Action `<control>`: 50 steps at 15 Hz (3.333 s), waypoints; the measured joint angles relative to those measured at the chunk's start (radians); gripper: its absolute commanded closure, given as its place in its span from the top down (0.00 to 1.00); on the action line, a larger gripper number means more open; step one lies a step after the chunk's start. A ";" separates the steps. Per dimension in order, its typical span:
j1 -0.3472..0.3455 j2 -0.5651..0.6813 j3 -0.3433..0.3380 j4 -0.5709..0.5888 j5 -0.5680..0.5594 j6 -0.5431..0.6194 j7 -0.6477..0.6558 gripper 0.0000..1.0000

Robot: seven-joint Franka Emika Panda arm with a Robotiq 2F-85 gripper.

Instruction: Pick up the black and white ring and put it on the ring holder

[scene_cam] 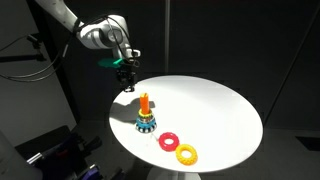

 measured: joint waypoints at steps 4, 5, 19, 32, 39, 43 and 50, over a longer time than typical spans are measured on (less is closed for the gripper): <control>-0.031 -0.065 -0.001 -0.014 0.000 -0.053 -0.003 0.42; -0.040 -0.081 -0.002 -0.018 0.000 -0.061 -0.003 0.42; -0.158 -0.178 -0.067 -0.074 0.000 -0.062 -0.018 0.42; -0.179 -0.132 -0.095 -0.087 0.000 0.025 -0.018 0.42; -0.179 -0.107 -0.103 -0.087 0.000 0.026 -0.019 0.92; -0.179 -0.100 -0.107 -0.087 0.002 0.026 -0.020 1.00; -0.179 -0.109 -0.108 -0.084 0.060 -0.028 -0.061 1.00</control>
